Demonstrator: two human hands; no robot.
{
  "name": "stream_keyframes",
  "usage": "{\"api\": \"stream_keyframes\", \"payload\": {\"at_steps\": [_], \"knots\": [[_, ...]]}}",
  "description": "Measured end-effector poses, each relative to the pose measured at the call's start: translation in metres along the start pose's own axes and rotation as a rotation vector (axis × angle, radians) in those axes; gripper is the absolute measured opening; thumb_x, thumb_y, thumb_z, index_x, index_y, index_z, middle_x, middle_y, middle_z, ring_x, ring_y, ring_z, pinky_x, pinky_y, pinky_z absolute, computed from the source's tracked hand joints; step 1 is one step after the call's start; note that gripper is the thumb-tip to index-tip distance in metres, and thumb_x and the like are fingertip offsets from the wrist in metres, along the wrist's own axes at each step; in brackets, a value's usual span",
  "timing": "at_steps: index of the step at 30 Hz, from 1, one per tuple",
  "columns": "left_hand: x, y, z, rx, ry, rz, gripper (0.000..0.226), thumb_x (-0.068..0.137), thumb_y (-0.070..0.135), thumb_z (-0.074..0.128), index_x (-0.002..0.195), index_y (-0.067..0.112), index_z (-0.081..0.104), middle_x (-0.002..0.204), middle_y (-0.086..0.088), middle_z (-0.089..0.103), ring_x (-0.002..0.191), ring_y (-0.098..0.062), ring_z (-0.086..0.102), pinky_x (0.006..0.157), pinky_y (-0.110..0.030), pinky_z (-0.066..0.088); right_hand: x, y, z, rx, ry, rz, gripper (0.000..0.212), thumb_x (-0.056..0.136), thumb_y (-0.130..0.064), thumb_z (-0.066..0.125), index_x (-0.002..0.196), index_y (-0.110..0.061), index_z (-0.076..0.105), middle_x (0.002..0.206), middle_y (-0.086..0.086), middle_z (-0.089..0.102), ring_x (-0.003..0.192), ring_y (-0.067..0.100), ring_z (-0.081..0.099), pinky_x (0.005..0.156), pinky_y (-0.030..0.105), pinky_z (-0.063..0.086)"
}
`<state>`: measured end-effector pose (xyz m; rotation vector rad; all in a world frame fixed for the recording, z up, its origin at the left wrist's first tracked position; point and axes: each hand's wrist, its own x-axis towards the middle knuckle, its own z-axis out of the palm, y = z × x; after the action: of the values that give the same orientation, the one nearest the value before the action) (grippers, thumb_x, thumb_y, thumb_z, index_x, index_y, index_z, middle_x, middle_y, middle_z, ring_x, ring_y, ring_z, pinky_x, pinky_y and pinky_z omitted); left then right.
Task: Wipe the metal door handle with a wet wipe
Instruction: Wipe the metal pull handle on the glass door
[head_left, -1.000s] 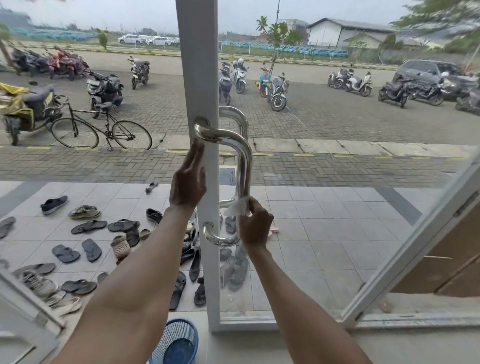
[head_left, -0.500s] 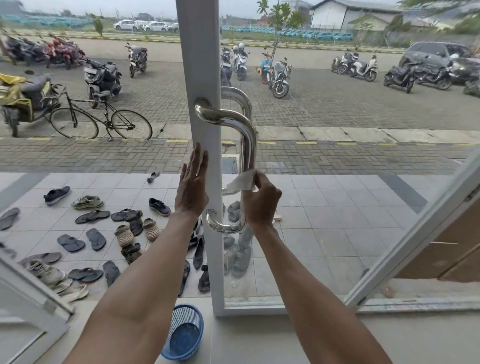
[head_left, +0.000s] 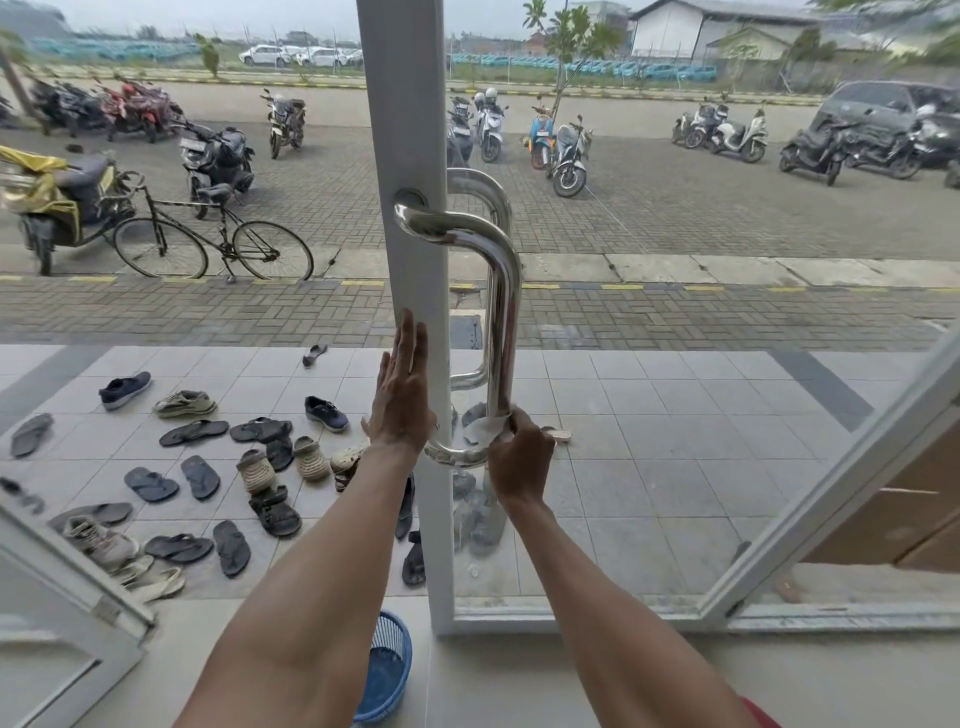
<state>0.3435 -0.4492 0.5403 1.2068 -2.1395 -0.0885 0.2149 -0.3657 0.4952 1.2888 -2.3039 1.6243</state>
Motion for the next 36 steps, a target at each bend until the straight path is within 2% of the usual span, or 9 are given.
{"api": "stream_keyframes", "payload": {"at_steps": [4,9,13,17,21,25,28,30,36], "knots": [[-0.014,0.000,0.010,0.003,-0.053,-0.021,0.103,0.074,-0.017,0.061,0.158,0.009,0.007,0.166,-0.002,-0.011,0.153,-0.025,0.011,0.118,-0.045,0.033,0.008,-0.002,-0.003,-0.003,-0.033,-0.043,0.018,0.096,-0.009,0.056,0.103,-0.010,0.073,0.083,0.013,0.073,0.071,0.029,0.069,0.062,0.036,0.054],[-0.030,0.001,0.016,0.064,-0.120,-0.033,0.085,0.083,-0.009,0.054,0.157,0.011,0.018,0.166,-0.003,-0.008,0.154,-0.020,0.002,0.124,-0.048,0.014,-0.011,0.014,0.003,-0.017,-0.088,0.040,0.018,0.090,0.000,0.054,0.085,-0.005,0.071,0.076,0.015,0.073,0.071,0.034,0.067,0.058,0.023,0.033],[-0.048,-0.007,0.022,0.139,-0.268,-0.048,0.086,0.086,-0.008,0.050,0.158,0.016,0.011,0.166,-0.003,-0.001,0.154,-0.018,-0.001,0.125,-0.045,0.010,-0.019,0.014,0.006,-0.006,-0.130,0.152,0.020,0.087,0.001,0.052,0.077,-0.001,0.069,0.077,0.020,0.071,0.073,0.038,0.066,0.058,0.029,0.037],[-0.064,-0.010,0.031,0.134,-0.369,-0.047,0.083,0.084,-0.009,0.046,0.157,0.017,0.016,0.166,-0.001,0.006,0.153,-0.015,0.000,0.125,-0.045,0.009,-0.003,-0.014,-0.002,0.026,0.064,0.071,0.018,0.091,-0.003,0.057,0.091,-0.008,0.074,0.082,0.011,0.075,0.072,0.027,0.070,0.059,0.021,0.041],[-0.074,-0.004,0.037,0.123,-0.365,0.001,0.078,0.084,-0.004,0.049,0.154,0.016,0.024,0.163,-0.003,0.023,0.153,-0.018,0.009,0.124,-0.048,0.015,0.004,-0.027,-0.002,0.074,0.146,0.027,0.017,0.095,-0.009,0.057,0.098,-0.011,0.074,0.085,0.009,0.076,0.074,0.027,0.071,0.064,0.030,0.051],[-0.084,0.001,0.041,0.093,-0.302,0.033,0.071,0.082,-0.005,0.049,0.149,0.016,0.035,0.156,-0.008,0.036,0.150,-0.024,0.022,0.122,-0.044,0.021,-0.013,-0.008,0.006,-0.029,-0.024,0.143,0.022,0.096,-0.007,0.051,0.094,-0.004,0.073,0.086,0.020,0.074,0.082,0.037,0.069,0.069,0.038,0.052],[-0.093,0.006,0.042,0.036,-0.185,0.043,0.055,0.077,-0.008,0.051,0.128,0.013,0.054,0.129,-0.009,0.055,0.123,-0.026,0.053,0.108,-0.039,0.044,-0.016,0.000,0.003,-0.127,-0.159,0.182,0.022,0.089,0.001,0.049,0.085,-0.001,0.071,0.086,0.023,0.072,0.083,0.040,0.067,0.067,0.038,0.049],[-0.098,0.012,0.043,0.012,-0.117,0.061,0.038,0.076,-0.005,0.056,0.111,0.010,0.061,0.110,-0.008,0.061,0.106,-0.024,0.059,0.096,-0.037,0.051,-0.013,0.000,-0.001,-0.136,-0.206,0.212,0.020,0.086,0.001,0.050,0.083,-0.002,0.070,0.088,0.022,0.072,0.086,0.040,0.067,0.066,0.035,0.046],[-0.108,0.024,0.054,-0.016,-0.142,0.180,0.041,0.078,0.000,0.059,0.118,0.006,0.063,0.113,-0.006,0.064,0.110,-0.022,0.059,0.100,-0.032,0.050,-0.014,-0.011,-0.005,-0.032,-0.256,0.264,0.027,0.092,-0.010,0.052,0.116,-0.006,0.061,0.104,0.019,0.072,0.100,0.038,0.066,0.082,0.037,0.052]]}}
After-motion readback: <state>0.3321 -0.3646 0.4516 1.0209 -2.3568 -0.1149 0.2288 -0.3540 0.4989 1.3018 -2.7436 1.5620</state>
